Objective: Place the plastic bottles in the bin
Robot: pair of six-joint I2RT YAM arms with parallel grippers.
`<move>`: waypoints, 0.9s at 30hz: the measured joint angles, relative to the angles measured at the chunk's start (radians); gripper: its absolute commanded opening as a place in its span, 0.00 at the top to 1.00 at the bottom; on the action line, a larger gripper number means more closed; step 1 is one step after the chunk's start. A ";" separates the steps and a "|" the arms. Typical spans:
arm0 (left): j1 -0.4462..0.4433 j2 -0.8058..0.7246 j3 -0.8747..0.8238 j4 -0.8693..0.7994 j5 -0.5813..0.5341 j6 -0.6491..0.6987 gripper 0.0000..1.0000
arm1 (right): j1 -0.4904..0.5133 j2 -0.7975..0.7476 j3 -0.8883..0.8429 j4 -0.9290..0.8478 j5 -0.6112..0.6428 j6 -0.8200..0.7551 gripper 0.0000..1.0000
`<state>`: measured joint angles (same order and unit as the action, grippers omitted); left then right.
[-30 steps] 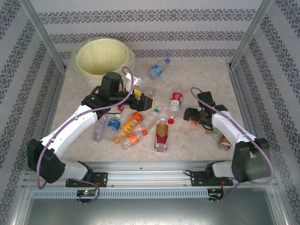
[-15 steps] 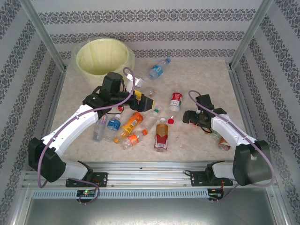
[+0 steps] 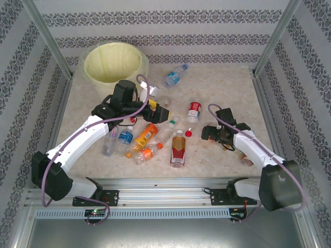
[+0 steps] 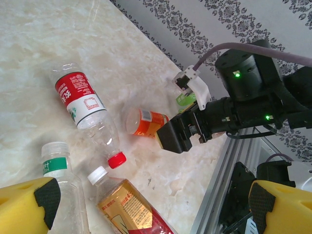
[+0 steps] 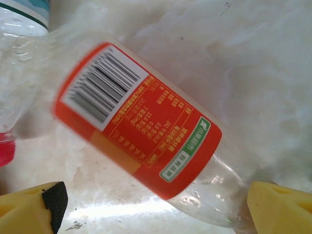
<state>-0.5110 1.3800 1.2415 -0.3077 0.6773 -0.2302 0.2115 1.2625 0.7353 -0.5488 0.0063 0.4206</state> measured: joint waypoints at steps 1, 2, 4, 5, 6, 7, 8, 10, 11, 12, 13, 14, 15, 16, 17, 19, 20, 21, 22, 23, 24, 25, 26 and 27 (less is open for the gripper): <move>0.000 0.000 0.000 0.000 0.000 0.002 0.00 | -0.001 0.013 0.005 0.002 0.001 -0.001 0.03; 0.000 0.001 0.000 0.000 0.000 0.003 0.00 | -0.006 0.028 0.010 0.007 0.000 -0.002 0.03; 0.000 0.005 -0.001 0.000 0.002 0.008 0.00 | -0.012 0.050 0.017 0.010 0.000 -0.002 0.03; 0.000 0.010 -0.002 0.000 0.003 0.011 0.00 | -0.013 0.061 0.020 0.011 0.000 -0.002 0.03; 0.000 0.016 -0.002 0.000 0.003 0.015 0.00 | -0.013 0.074 0.023 0.011 -0.001 -0.002 0.03; 0.000 0.022 -0.002 0.000 0.003 0.018 0.00 | -0.013 0.084 0.025 0.012 -0.001 -0.002 0.04; 0.000 0.028 -0.002 -0.002 0.003 0.021 0.00 | -0.013 0.095 0.027 0.011 -0.002 -0.002 0.03; 0.000 0.035 -0.002 -0.008 0.003 0.023 0.00 | -0.013 0.107 0.029 0.012 -0.009 -0.002 0.04; 0.000 0.035 -0.002 -0.014 0.003 0.024 0.00 | -0.013 0.109 0.029 0.011 -0.013 -0.002 0.04; 0.000 0.035 -0.002 -0.018 0.003 0.025 0.00 | -0.013 0.109 0.029 0.012 -0.017 -0.001 0.05; 0.000 0.035 -0.002 -0.021 0.003 0.026 0.00 | -0.013 0.109 0.029 0.014 -0.021 -0.001 0.06; 0.000 0.035 -0.002 -0.023 0.003 0.028 0.00 | -0.013 0.109 0.029 0.016 -0.023 -0.001 0.07; 0.000 0.035 -0.002 -0.026 0.003 0.030 0.00 | -0.013 0.111 0.029 0.018 -0.024 -0.001 0.08; 0.000 0.035 -0.002 -0.028 0.002 0.033 0.00 | -0.013 0.117 0.031 0.018 -0.023 0.002 0.09; 0.000 0.035 -0.002 -0.028 -0.001 0.037 0.00 | -0.013 0.127 0.035 0.017 -0.023 0.004 0.09; 0.000 0.035 -0.006 -0.027 -0.011 0.043 0.00 | -0.013 0.163 0.052 0.010 -0.023 0.023 0.11; 0.000 0.035 -0.008 -0.027 -0.016 0.045 0.00 | -0.013 0.180 0.061 0.007 -0.023 0.034 0.12; 0.000 0.035 -0.013 -0.027 -0.021 0.048 0.00 | -0.013 0.196 0.069 0.006 -0.022 0.050 0.13; 0.000 0.035 -0.019 -0.027 -0.024 0.049 0.00 | -0.013 0.208 0.076 0.003 -0.022 0.066 0.14; 0.000 0.035 -0.022 -0.028 -0.025 0.051 0.00 | -0.013 0.217 0.081 0.000 -0.020 0.077 0.14; 0.000 0.037 -0.023 -0.029 -0.023 0.054 0.00 | -0.012 0.227 0.088 -0.003 -0.015 0.093 0.14; 0.000 0.040 -0.023 -0.029 -0.023 0.057 0.00 | -0.011 0.238 0.095 -0.005 -0.007 0.106 0.14; 0.000 0.043 -0.023 -0.029 -0.023 0.060 0.00 | -0.010 0.247 0.100 -0.007 0.000 0.116 0.14; 0.000 0.047 -0.023 -0.029 -0.023 0.063 0.00 | -0.010 0.256 0.105 -0.008 0.007 0.129 0.14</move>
<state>-0.5114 1.4269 1.2190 -0.3367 0.6548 -0.1673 0.2012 1.5181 0.8402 -0.5568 0.0135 0.5499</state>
